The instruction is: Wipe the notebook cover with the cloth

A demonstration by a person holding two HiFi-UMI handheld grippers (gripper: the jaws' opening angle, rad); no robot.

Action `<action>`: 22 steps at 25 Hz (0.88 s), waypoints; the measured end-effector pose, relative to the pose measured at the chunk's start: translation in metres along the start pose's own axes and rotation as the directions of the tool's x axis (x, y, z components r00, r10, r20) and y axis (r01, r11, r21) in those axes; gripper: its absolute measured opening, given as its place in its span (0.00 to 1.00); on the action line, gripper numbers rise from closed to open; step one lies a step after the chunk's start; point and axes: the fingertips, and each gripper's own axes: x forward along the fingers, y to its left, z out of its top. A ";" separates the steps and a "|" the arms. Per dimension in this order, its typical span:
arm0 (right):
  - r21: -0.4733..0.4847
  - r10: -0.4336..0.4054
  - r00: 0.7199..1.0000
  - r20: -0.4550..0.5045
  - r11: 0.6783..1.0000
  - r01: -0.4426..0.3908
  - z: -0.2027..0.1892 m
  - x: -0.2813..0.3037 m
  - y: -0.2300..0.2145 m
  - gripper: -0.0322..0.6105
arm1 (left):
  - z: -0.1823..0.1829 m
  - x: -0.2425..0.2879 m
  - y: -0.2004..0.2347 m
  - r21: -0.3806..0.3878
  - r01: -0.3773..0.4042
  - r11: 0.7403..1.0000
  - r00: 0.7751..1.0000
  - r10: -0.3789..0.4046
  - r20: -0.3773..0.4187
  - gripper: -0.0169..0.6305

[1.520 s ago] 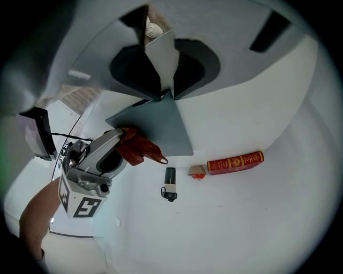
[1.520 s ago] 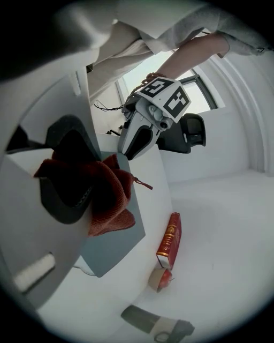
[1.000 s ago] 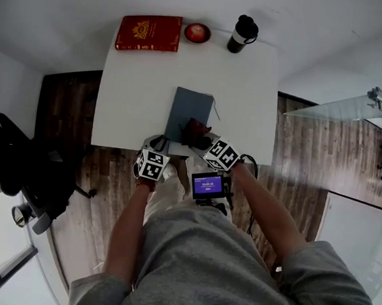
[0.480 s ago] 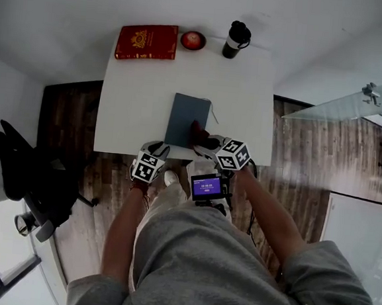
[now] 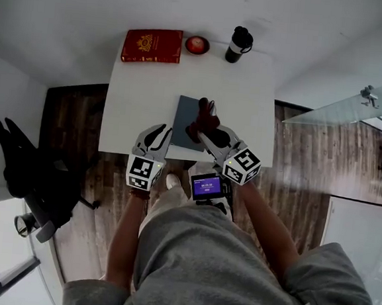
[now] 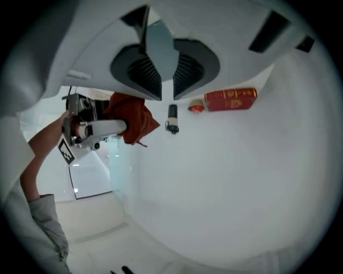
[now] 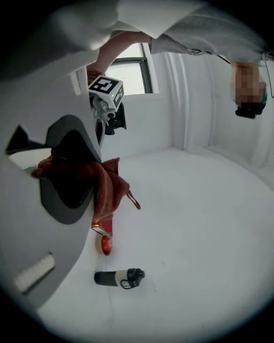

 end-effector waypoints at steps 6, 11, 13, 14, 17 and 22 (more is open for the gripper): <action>-0.111 -0.070 0.996 0.047 0.991 0.075 0.037 -0.004 0.021 0.16 | 0.071 -0.027 -0.004 0.029 -0.136 0.990 0.967 0.126 0.223 0.03; -0.138 -0.036 0.999 0.003 0.990 0.036 0.034 -0.001 0.037 0.16 | 0.070 -0.025 -0.015 0.006 -0.073 0.997 0.974 0.070 0.216 0.03; -0.111 -0.054 0.998 0.018 0.992 0.056 0.034 -0.002 0.036 0.16 | 0.069 -0.027 -0.018 0.008 -0.064 0.998 0.975 0.061 0.215 0.03; -0.098 -0.063 0.998 0.025 0.993 0.065 0.035 -0.003 0.035 0.16 | 0.068 -0.027 -0.019 0.009 -0.060 0.998 0.975 0.057 0.215 0.03; -0.064 -0.072 0.997 0.033 0.995 0.074 0.034 -0.005 0.034 0.16 | 0.064 -0.030 -0.023 0.010 -0.051 0.999 0.976 0.047 0.213 0.03; -0.061 -0.045 0.999 0.001 0.997 0.045 0.027 -0.004 0.038 0.16 | 0.061 -0.033 -0.023 -0.015 -0.037 0.999 0.976 0.039 0.215 0.03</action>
